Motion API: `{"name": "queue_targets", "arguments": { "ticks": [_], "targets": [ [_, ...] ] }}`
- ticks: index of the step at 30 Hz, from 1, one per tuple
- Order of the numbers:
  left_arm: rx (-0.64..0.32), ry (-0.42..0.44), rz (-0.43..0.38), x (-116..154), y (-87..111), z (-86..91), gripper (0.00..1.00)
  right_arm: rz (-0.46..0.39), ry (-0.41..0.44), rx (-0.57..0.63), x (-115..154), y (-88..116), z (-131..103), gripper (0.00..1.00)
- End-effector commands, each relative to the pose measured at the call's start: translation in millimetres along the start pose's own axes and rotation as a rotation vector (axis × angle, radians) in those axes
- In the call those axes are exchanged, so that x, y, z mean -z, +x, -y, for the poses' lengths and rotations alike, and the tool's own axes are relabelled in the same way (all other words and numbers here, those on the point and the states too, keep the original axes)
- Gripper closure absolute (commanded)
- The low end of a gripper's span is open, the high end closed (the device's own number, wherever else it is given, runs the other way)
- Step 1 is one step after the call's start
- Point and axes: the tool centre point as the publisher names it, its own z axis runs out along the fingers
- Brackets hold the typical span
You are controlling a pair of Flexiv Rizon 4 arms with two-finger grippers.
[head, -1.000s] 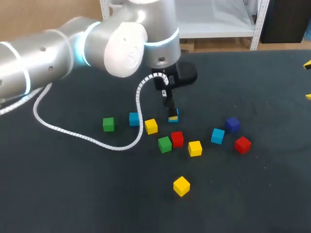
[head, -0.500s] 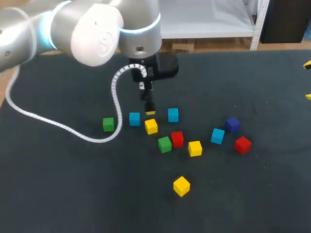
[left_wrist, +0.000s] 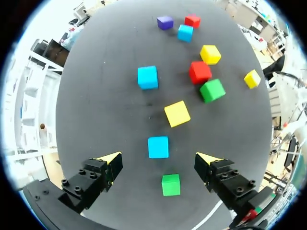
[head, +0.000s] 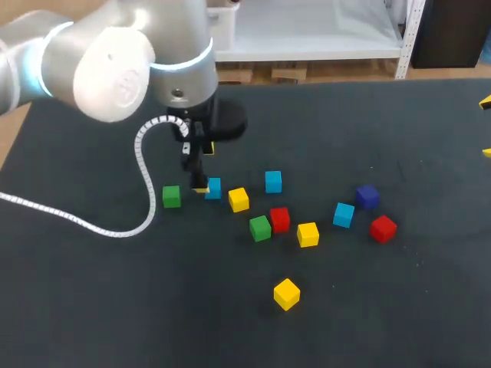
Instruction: Place the blue cubes, place green cubes on the blue cubes, place the yellow cubes on the green cubes, then place the red cubes on the yellow cubes, and place purple cube on the red cubes.
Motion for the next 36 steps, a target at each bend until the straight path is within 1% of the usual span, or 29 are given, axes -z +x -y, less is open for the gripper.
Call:
{"name": "queue_targets", "arguments": {
  "ticks": [1,3,13,14,15,18,20,21,24,25,26,27,29,30,31,36],
  "targets": [
    [-0.022,0.000,0.010,-17,6.1,-5.6,0.00,0.000,0.003,0.001,0,0,-1,0.00],
    [-0.041,-0.001,0.005,-22,6.6,-7.3,0.00,0.000,0.003,0.001,0,0,-1,0.00],
    [-0.038,-0.002,0.006,-35,6.4,-12.1,0.00,0.000,0.003,0.001,0,0,-1,0.00],
    [-0.036,-0.002,0.007,-37,5.7,-12.0,0.01,0.000,0.003,0.001,0,0,-1,0.00],
    [-0.034,0.000,0.004,-38,4.8,-11.5,0.07,0.000,0.003,0.001,0,0,-1,0.00],
    [-0.026,0.008,0.005,-42,3.0,-9.4,0.14,0.000,0.003,0.001,0,0,-1,0.00],
    [-0.015,0.012,0.007,-44,2.2,-7.7,0.14,0.000,0.003,0.001,0,0,-1,0.00],
    [-0.012,0.015,0.008,-46,2.0,-7.2,0.15,0.000,0.003,0.001,0,0,-1,0.00],
    [-0.008,0.017,0.008,-48,1.7,-6.3,0.26,0.000,0.003,0.001,0,0,-1,0.00],
    [-0.007,0.017,0.008,-48,1.7,-6.2,0.35,0.000,0.003,0.001,0,0,-1,0.00],
    [-0.006,0.016,0.007,-48,1.8,-6.3,0.50,0.000,0.003,0.001,0,0,-1,0.00],
    [-0.004,0.014,0.007,-48,2.4,-6.8,0.58,0.000,0.003,0.001,0,0,-1,0.00],
    [0.000,0.010,0.004,-48,3.4,-7.7,0.78,0.000,0.003,0.001,0,0,-1,0.00],
    [0.002,0.009,0.003,-48,3.8,-8.1,0.97,0.000,0.003,0.001,0,0,-1,0.00],
    [0.003,0.006,-0.001,-48,4.1,-8.3,1.00,0.000,0.003,0.001,0,0,-1,0.00],
    [0.012,-0.002,-0.008,-44,4.6,-12.5,1.00,0.000,0.003,0.001,0,0,-1,0.00]
  ]
}}
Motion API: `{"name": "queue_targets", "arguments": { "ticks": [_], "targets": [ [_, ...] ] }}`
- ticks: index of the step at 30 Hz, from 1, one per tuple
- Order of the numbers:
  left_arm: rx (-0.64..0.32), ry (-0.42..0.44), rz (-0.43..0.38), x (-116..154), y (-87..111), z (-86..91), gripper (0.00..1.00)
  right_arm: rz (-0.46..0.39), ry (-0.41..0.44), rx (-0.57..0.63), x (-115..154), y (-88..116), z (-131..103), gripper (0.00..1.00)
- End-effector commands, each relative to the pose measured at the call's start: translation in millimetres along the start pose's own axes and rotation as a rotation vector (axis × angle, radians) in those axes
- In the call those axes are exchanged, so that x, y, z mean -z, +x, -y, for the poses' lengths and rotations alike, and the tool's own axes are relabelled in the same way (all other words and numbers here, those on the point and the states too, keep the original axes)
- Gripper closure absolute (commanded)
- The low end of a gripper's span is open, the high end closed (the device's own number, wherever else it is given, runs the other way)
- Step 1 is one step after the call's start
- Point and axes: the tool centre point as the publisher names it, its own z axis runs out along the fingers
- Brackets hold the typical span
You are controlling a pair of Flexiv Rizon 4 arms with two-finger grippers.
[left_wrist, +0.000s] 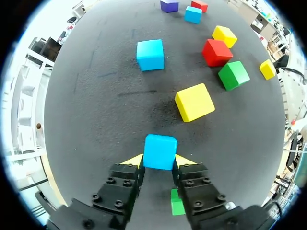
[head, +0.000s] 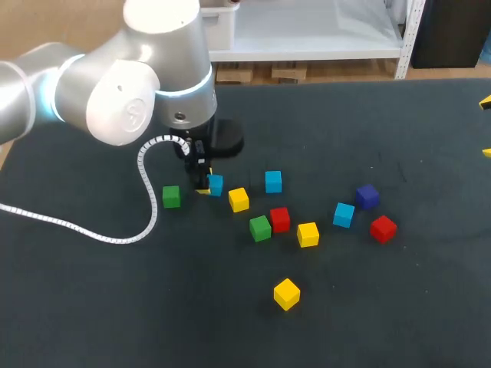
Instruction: Place the blue cubes, place green cubes on the blue cubes, place the yellow cubes on the green cubes, then place the red cubes on the yellow cubes, and place purple cube on the red cubes.
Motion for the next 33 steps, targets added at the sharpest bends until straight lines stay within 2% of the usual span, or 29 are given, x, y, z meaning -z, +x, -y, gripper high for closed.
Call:
{"name": "queue_targets", "arguments": {
  "ticks": [1,8,19,24,33],
  "targets": [
    [0.009,-0.009,-0.002,5,-2.0,-5.5,1.00,0.000,0.003,0.001,0,0,-1,0.00],
    [0.004,-0.036,0.011,14,-16.9,-19.0,1.00,0.000,0.003,0.001,0,0,-1,0.00],
    [0.004,-0.025,0.016,7,-43.6,-32.4,1.00,0.000,0.003,0.001,0,0,-1,0.00],
    [0.006,-0.022,0.019,8,-49.1,-28.6,1.00,0.000,0.003,0.001,0,0,-1,0.00],
    [0.026,0.001,0.024,5,-52.9,-9.4,1.00,0.000,0.003,0.001,0,0,-1,0.00]
  ]
}}
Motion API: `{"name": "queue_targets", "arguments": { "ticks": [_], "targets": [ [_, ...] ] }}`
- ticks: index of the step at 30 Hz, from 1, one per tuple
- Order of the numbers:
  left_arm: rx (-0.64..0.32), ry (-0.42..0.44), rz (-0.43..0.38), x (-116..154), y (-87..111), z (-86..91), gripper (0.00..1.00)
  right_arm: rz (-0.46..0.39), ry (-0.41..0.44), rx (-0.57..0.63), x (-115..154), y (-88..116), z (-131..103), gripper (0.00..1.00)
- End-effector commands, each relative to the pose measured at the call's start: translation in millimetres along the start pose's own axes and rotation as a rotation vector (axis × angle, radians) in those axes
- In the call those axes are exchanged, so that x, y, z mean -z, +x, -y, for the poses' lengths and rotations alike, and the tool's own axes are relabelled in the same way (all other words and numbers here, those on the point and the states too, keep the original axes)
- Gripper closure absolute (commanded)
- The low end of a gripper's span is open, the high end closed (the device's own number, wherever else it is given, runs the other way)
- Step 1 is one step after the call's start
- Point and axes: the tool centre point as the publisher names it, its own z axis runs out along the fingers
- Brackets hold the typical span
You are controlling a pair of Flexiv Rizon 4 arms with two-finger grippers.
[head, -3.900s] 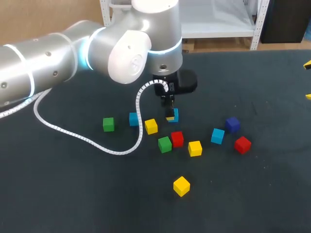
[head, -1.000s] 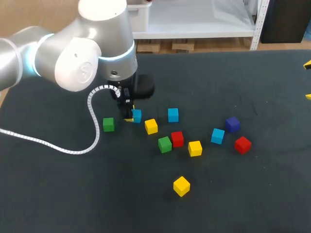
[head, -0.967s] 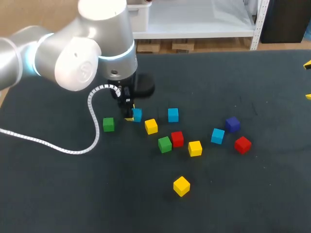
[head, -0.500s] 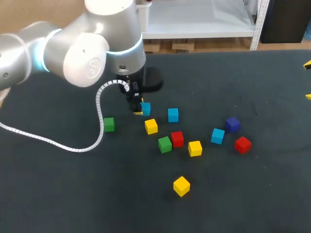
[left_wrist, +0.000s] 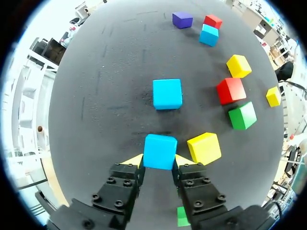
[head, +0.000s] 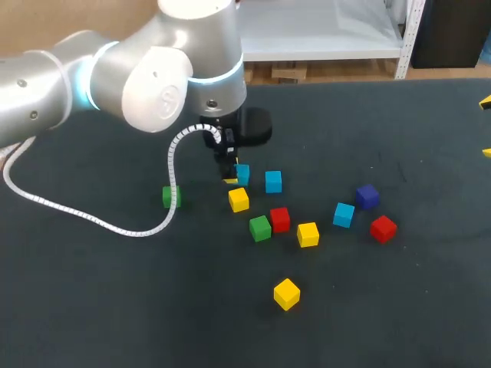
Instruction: Place the blue cubes, place green cubes on the blue cubes, place the yellow cubes on the green cubes, then place the red cubes on the yellow cubes, and place purple cube on the red cubes.
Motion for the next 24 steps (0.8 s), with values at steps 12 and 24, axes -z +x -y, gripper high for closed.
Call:
{"name": "queue_targets", "arguments": {
  "ticks": [12,24],
  "targets": [
    [0.035,0.025,0.025,-1,-3.8,34.7,1.00,0.000,0.003,0.001,0,0,-1,0.00],
    [0.084,0.043,0.012,-1,6.8,49.4,1.00,0.000,0.003,0.001,0,0,-1,0.00]
  ]
}}
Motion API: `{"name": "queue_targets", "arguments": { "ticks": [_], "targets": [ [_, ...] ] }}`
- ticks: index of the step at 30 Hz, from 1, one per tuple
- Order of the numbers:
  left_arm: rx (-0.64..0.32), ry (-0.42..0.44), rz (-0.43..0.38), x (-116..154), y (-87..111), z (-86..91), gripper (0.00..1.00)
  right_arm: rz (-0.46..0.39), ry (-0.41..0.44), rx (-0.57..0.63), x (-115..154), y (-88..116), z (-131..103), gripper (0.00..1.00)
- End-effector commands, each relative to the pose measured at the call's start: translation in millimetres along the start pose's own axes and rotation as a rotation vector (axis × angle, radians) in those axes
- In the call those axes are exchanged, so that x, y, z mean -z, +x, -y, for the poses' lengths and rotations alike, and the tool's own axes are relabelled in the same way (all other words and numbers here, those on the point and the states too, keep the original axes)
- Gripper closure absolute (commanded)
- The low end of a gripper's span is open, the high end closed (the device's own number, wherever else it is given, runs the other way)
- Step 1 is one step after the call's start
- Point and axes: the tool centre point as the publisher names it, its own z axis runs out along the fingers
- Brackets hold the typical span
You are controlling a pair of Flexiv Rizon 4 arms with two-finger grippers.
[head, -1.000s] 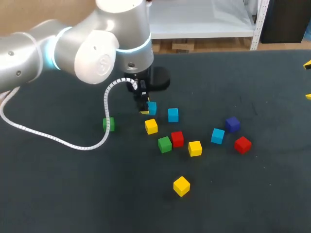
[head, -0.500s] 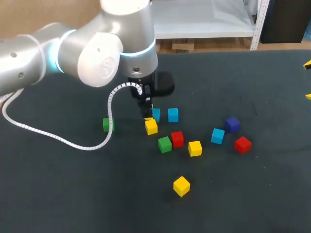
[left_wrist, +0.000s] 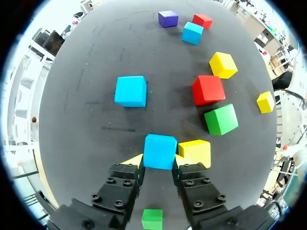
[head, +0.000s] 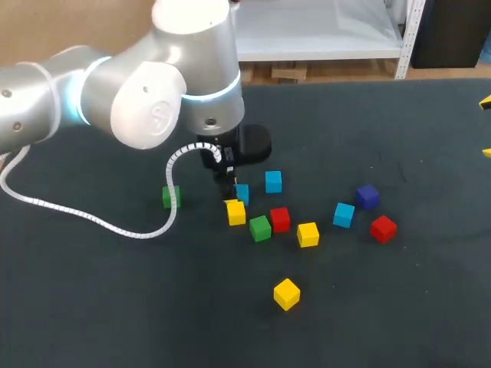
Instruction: Place the blue cubes, place green cubes on the blue cubes, place the yellow cubes on the green cubes, then place the red cubes on the yellow cubes, and place purple cube on the red cubes.
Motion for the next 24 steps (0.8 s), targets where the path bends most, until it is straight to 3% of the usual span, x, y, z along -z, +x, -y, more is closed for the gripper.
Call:
{"name": "queue_targets", "arguments": {
  "ticks": [1,7,15,24],
  "targets": [
    [0.010,-0.009,0.000,1,5.4,-1.6,1.00,0.000,0.003,0.001,0,0,-1,0.00],
    [0.050,-0.027,-0.003,5,0.8,-15.4,1.00,0.000,0.003,0.001,0,0,-1,0.00],
    [0.078,-0.023,-0.001,3,-15.2,-17.1,1.00,0.000,0.003,0.001,0,0,-1,0.00],
    [0.115,-0.038,-0.018,5,-16.6,-29.0,1.00,0.000,0.003,0.001,0,0,-1,0.00]
  ]
}}
